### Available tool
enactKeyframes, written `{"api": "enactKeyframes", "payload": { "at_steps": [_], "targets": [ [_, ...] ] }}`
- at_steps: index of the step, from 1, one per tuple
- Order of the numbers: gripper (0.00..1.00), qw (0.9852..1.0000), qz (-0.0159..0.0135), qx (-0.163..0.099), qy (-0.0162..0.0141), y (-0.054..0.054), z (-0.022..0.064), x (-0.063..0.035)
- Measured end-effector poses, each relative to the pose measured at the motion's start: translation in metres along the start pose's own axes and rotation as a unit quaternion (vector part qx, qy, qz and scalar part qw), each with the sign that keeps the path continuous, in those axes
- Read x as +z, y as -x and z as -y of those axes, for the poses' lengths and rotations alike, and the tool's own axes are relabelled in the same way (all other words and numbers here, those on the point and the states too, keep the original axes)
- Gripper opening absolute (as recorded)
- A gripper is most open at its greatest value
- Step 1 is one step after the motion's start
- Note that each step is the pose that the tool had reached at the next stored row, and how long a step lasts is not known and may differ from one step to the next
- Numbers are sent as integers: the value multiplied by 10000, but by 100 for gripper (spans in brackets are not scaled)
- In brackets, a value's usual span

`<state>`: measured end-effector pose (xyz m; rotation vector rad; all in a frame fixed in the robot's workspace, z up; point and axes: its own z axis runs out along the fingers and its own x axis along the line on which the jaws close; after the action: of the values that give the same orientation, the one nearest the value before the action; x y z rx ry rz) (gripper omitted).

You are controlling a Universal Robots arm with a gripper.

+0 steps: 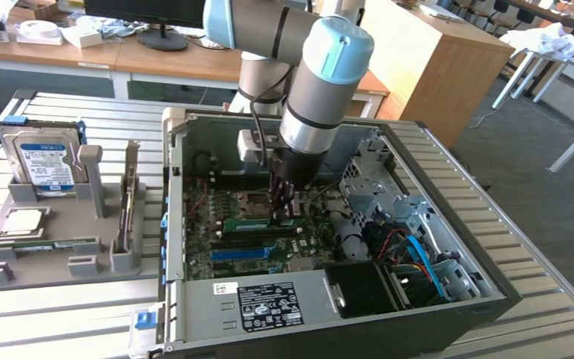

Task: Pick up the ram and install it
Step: 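Insert the ram into the slot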

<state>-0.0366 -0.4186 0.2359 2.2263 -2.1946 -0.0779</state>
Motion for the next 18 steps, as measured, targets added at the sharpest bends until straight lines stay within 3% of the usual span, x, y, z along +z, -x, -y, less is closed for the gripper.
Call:
{"api": "enactKeyframes", "payload": {
  "at_steps": [18],
  "targets": [
    [12, 10000, 1, 24, -1, 4, 1, 5]
  ]
}}
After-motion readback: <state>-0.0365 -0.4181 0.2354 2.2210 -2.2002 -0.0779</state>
